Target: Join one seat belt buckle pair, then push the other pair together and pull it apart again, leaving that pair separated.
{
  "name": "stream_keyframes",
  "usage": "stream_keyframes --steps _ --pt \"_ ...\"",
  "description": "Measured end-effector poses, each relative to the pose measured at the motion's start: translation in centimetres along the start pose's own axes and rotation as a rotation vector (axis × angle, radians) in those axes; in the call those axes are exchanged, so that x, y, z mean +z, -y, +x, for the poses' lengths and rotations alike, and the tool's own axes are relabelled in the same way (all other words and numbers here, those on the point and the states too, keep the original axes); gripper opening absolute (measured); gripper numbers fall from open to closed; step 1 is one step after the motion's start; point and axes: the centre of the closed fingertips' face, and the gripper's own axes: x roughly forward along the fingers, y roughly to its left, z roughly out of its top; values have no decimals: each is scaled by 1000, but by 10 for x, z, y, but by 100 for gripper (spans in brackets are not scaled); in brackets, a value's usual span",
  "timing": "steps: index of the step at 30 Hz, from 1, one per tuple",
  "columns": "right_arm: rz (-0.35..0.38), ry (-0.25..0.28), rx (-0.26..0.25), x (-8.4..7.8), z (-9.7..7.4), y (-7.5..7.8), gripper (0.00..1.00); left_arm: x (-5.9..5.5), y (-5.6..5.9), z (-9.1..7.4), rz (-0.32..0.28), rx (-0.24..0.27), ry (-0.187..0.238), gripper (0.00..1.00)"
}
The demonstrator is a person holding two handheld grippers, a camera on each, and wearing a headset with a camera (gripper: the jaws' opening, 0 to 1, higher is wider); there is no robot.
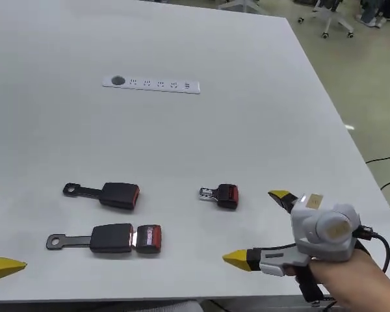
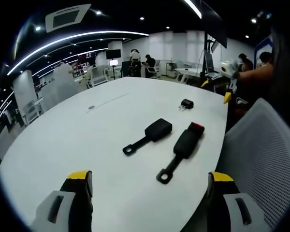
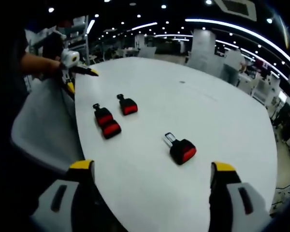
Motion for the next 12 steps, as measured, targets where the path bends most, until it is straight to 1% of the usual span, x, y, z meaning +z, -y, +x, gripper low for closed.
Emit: stream_keyframes --steps 1,2,3,4,6,7,9,11,12 --pt "12 -3 -2 -2 0 0 100 -3 1 0 2 -5 -4 100" --pt "16 -5 -6 -3 0 0 100 -3 3 1 4 -9 -5 100" --pt "13 -11 -10 -5 0 1 100 -3 4 1 4 -14 -8 100" --pt "9 -13 -10 -6 0 0 100 -5 3 2 1 -15 -8 100" --pt "-4 -27 -24 -8 0 2 100 -5 3 2 -6 -16 -12 100" --pt "-7 -23 -23 -8 0 3 100 -7 2 1 -13 -10 -20 100" --pt "-2 -12 -29 -5 -1 3 100 -8 -2 0 -21 -2 -15 100" --pt "2 -10 -23 -4 -1 3 100 -6 -3 -2 -22 4 -7 100" --pt "6 -5 -31 -3 -1 4 100 -4 -2 -2 -20 7 -4 100"
